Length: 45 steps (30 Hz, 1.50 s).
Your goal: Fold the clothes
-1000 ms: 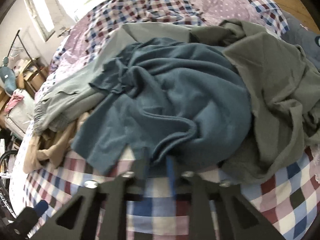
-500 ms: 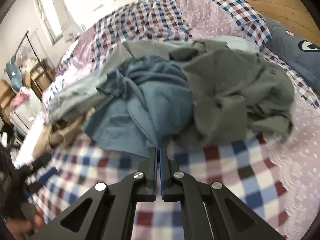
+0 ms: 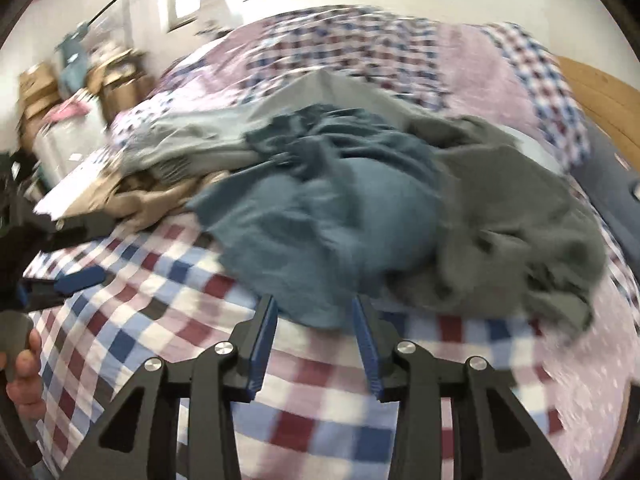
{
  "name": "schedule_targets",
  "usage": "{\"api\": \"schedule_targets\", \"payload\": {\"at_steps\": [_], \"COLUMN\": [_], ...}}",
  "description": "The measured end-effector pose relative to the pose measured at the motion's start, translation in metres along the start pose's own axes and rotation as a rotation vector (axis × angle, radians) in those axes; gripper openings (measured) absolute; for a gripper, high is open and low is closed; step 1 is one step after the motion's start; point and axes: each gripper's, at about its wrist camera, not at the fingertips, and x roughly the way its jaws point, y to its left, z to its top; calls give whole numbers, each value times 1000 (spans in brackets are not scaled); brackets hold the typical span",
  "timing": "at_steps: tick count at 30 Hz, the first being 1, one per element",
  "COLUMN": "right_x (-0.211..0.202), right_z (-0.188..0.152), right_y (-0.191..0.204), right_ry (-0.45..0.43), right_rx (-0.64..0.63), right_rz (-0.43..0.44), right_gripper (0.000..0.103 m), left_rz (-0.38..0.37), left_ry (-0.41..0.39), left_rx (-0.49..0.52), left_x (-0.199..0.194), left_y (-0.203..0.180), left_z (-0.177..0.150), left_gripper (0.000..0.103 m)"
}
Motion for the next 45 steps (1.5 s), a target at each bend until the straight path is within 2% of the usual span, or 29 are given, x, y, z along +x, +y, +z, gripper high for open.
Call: {"api": "schedule_targets", "payload": {"at_steps": [4, 6, 10, 12, 18, 23, 25, 28, 29, 36, 45], "right_x": [21, 30, 33, 43, 77, 89, 92, 92, 92, 61, 5], "right_z": [8, 11, 16, 18, 19, 21, 22, 24, 24, 23, 17], "right_y": [25, 37, 49, 54, 56, 53, 51, 49, 48, 44, 63], "right_ry": [18, 31, 8, 26, 85, 111, 115, 113, 113, 54, 0], "right_rx": [-91, -145, -182, -208, -219, -217, -213, -206, -204, -155, -137], "right_rz": [39, 31, 56, 53, 43, 41, 36, 11, 3, 100, 237], "right_gripper": [42, 41, 41, 41, 41, 41, 35, 16, 4, 4, 3], "left_rz": [-10, -13, -23, -26, -44, -64, -72, -90, -98, -196, -315], "left_ry": [-6, -8, -6, -7, -9, 3, 10, 20, 24, 61, 150], "left_rx": [-47, -58, -71, -75, -111, -139, -151, -168, -173, -208, -178], "left_x": [-1, -2, -3, -4, -7, -5, -3, -3, -2, 4, 17], "left_y": [10, 12, 15, 16, 23, 27, 28, 29, 30, 28, 11], "left_z": [5, 7, 8, 9, 11, 11, 11, 10, 10, 8, 2], "left_gripper": [102, 102, 102, 102, 102, 102, 102, 102, 102, 102, 102]}}
